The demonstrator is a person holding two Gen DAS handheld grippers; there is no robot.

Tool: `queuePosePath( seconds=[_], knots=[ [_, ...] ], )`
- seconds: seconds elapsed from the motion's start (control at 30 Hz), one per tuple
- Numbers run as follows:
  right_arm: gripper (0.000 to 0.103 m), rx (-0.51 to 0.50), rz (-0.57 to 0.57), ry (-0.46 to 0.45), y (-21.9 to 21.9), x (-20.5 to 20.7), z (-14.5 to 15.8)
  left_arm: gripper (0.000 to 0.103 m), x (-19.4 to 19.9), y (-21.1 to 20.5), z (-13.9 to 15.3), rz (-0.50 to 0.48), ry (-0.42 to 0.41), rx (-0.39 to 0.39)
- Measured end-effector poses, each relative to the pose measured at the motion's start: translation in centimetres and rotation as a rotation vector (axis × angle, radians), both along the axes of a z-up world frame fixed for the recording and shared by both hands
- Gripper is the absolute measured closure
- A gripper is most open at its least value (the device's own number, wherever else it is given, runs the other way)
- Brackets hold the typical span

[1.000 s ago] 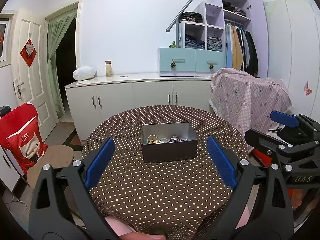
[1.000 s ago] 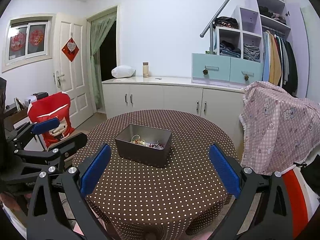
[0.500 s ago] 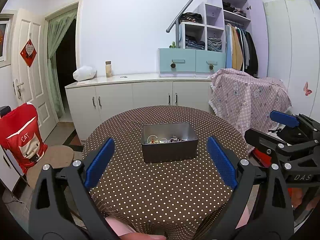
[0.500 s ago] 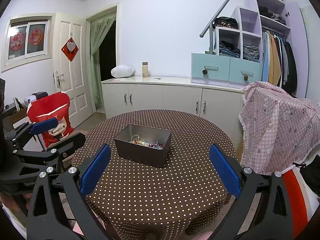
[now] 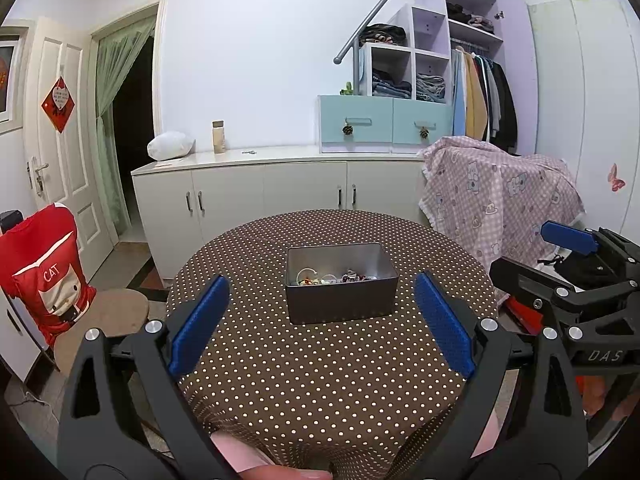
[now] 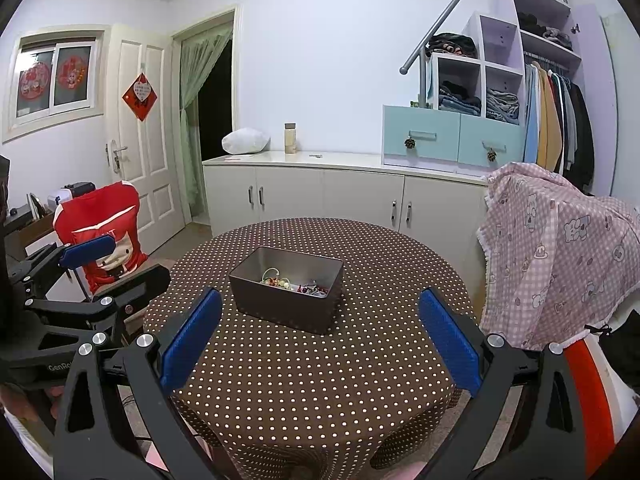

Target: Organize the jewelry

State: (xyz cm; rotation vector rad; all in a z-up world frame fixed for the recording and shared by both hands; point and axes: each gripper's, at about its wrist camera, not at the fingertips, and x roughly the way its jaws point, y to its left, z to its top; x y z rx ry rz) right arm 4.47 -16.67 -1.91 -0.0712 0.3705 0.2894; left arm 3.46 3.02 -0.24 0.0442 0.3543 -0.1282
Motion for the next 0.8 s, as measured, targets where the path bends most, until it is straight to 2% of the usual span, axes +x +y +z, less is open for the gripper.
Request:
queuePosePath(
  seconds=[0.8],
  knots=[
    [0.008,-0.004,-0.001,0.003,0.07,0.06,-0.21,0.011,-0.04,0.28,-0.30,0.012,0.006,0.003]
  ],
)
